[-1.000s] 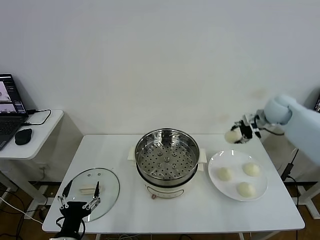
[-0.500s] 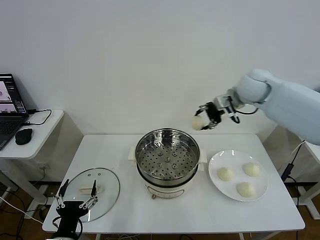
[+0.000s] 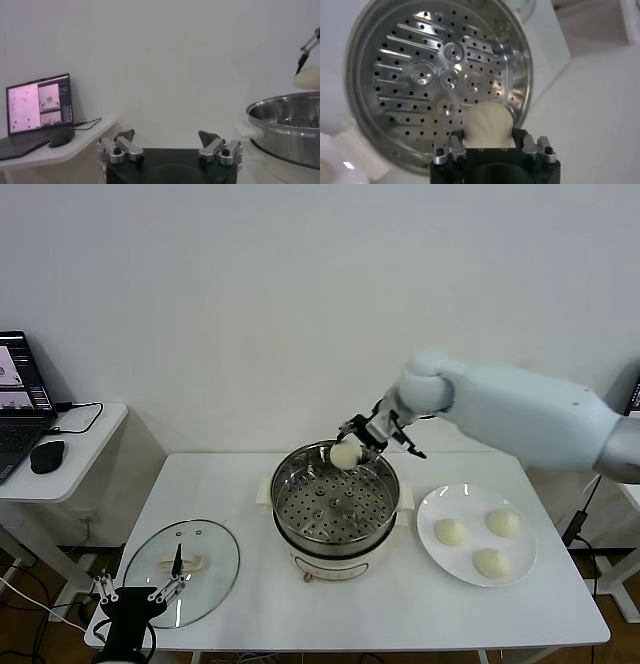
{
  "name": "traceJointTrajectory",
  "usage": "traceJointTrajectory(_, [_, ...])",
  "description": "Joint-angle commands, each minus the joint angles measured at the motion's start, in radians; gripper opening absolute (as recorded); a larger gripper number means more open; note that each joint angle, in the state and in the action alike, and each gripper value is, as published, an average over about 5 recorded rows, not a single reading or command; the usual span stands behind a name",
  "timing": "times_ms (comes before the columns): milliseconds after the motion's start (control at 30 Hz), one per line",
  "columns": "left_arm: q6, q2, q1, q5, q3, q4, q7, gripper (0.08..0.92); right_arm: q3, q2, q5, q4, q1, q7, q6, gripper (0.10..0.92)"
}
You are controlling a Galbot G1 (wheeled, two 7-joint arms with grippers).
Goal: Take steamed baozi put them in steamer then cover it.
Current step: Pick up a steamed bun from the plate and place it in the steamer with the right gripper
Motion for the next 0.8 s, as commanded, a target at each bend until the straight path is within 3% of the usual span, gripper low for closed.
traceJointTrajectory(33, [0.0,-0.001,0.003,0.0,-0.005,0.001,0.001,0.823,-0.026,0.086,-0.1,-0.077,-0.046,0.026,0.108,0.619])
traceJointTrajectory(300, [0.0,0.001,0.003,-0.006,-0.011,0.001,0.001,0.823,-0.008,0.13,-0.22,-0.174,-0.082,0.048,0.188,0.619])
traceJointTrajectory(633, [0.0,0.004,-0.003,-0.01,-0.009,0.002,0.001,0.823,0.002,0.143,-0.266,-0.22,-0.091,0.057,0.223,0.627])
traceJointTrajectory(800, [0.0,0.001,-0.001,-0.008,-0.008,-0.007,0.0,0.823,0.011,0.147,-0.287,-0.242,-0.1,0.066,0.238,0.711])
